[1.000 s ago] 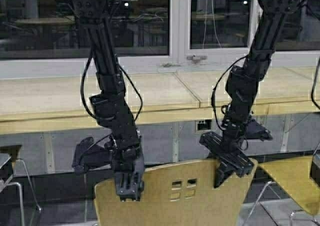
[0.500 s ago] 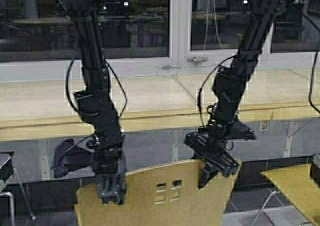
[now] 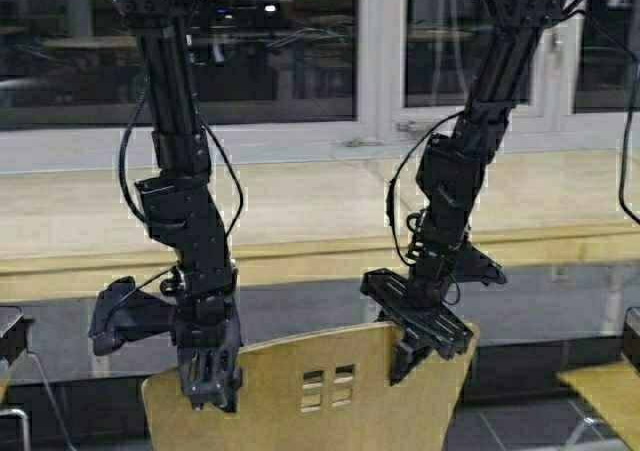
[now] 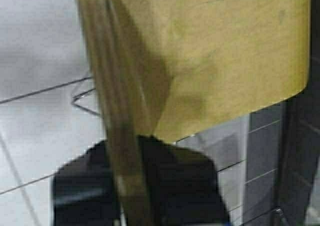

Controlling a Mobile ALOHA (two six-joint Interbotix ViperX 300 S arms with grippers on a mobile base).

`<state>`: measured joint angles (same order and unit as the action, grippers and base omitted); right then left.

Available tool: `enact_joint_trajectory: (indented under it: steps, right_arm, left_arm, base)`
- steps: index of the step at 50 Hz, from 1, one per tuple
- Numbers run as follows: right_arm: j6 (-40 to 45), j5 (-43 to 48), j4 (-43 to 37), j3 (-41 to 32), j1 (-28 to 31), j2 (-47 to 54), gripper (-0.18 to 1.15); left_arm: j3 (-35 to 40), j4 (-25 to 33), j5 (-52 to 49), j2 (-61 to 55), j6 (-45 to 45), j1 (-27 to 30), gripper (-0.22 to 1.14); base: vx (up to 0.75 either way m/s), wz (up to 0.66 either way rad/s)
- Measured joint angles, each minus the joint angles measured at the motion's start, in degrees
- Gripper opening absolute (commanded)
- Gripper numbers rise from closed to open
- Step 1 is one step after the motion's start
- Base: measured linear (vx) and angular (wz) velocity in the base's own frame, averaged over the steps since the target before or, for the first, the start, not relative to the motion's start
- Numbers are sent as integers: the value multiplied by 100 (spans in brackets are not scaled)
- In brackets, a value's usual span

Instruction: Push the chairs under the table

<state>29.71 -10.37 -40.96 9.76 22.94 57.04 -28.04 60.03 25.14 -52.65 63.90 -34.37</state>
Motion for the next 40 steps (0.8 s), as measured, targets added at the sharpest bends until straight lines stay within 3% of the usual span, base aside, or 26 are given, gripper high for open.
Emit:
enact_joint_trajectory:
  steps: [24, 40]
  right_arm:
    - [9, 272, -35, 369, 62, -70, 4]
    - [18, 466, -62, 791, 62, -202, 4]
  left_arm:
    - [-44, -158, 9, 0, -158, 79, 7]
    - [-9, -747, 9, 0, -158, 149, 7]
  base:
    - [23, 10]
    - [19, 10]
